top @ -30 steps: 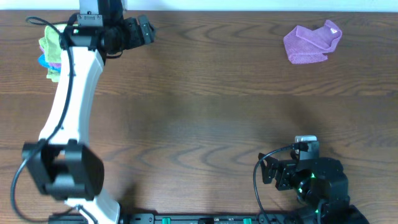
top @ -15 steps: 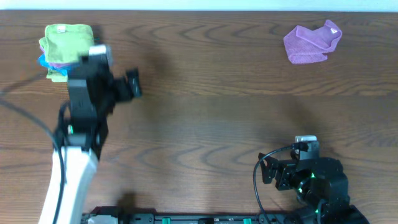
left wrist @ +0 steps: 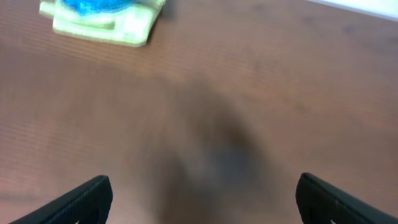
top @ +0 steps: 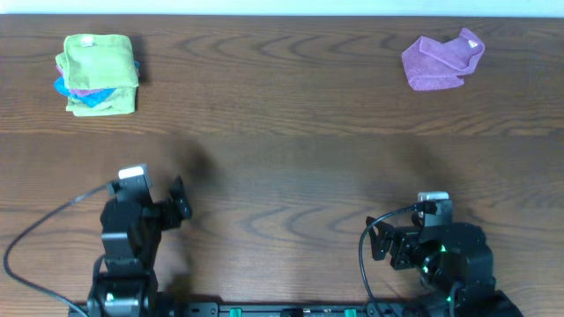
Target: Fold the cloth
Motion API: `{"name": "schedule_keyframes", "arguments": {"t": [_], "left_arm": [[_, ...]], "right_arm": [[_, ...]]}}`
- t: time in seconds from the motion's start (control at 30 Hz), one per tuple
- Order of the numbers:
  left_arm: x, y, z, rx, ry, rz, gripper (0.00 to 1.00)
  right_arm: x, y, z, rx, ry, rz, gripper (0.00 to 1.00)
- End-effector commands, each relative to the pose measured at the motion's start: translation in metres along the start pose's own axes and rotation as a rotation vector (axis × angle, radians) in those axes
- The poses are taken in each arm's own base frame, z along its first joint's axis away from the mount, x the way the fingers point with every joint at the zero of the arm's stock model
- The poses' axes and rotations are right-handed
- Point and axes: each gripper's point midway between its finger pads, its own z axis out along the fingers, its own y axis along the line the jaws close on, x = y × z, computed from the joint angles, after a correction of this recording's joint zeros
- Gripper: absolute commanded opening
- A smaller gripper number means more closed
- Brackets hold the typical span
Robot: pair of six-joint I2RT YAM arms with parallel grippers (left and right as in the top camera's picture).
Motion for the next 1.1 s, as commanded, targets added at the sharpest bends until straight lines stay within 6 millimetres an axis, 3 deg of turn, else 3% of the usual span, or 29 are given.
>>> {"name": "schedule_keyframes", "arguments": {"t": [0.0, 0.2, 0.43, 0.8, 1.07], "left_arm": [[0.016, 0.009, -0.005, -0.025, 0.008, 0.047, 0.95], [0.041, 0.015, -0.018, -0.037, 0.072, 0.16, 0.95], [0.067, 0.029, -0.03, -0.095, 0.145, 0.171, 0.95], [0.086, 0.037, -0.042, -0.118, 0.18, 0.203, 0.95], [0.085, 0.037, -0.042, -0.115, 0.173, 0.208, 0.95]], "right_arm": [[-0.001, -0.003, 0.0, 0.014, -0.005, 0.015, 0.99], [-0.001, -0.003, 0.0, 0.014, -0.005, 0.015, 0.99], [-0.001, -0.003, 0.0, 0.014, -0.005, 0.015, 0.99], [-0.001, -0.003, 0.0, 0.014, -0.005, 0.015, 0.99], [-0.001, -0.003, 0.0, 0.014, -0.005, 0.015, 0.99]]}}
